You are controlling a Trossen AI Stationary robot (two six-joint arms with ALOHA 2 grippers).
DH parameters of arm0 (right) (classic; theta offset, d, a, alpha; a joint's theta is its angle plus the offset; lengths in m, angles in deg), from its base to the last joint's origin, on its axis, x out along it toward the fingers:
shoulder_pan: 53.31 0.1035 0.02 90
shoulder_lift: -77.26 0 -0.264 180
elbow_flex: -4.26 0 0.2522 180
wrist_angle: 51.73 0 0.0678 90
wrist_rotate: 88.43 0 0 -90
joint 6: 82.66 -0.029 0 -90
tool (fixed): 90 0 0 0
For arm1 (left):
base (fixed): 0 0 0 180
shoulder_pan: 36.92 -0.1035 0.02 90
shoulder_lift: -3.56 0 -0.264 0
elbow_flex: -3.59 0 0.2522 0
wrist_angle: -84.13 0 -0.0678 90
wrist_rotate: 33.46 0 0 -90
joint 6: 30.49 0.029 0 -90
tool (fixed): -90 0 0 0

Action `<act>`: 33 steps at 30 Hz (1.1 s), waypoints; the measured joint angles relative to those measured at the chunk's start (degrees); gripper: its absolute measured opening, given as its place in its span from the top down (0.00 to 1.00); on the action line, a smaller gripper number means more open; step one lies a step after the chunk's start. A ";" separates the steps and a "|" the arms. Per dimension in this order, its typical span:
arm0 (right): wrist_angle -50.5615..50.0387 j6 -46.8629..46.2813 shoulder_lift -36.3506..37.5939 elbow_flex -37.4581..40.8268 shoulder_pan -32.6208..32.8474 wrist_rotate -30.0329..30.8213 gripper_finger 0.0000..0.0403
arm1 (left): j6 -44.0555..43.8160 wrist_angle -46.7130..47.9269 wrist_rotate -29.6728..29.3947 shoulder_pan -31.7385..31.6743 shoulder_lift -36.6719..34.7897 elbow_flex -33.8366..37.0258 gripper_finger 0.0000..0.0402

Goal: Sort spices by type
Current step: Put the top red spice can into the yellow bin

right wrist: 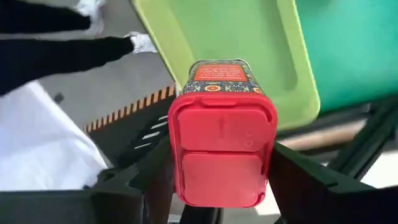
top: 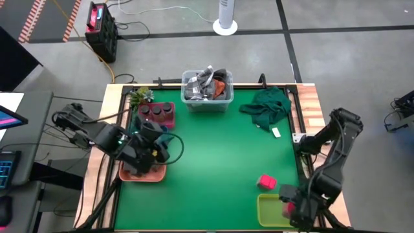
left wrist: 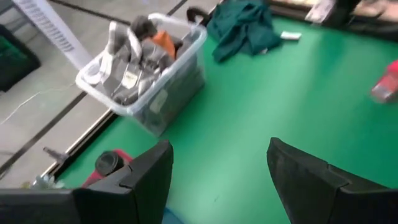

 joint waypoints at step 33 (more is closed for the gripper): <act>10.01 -48.76 -0.04 12.15 4.96 3.62 0.39 | 8.11 -8.35 -0.61 2.12 0.04 -13.33 0.38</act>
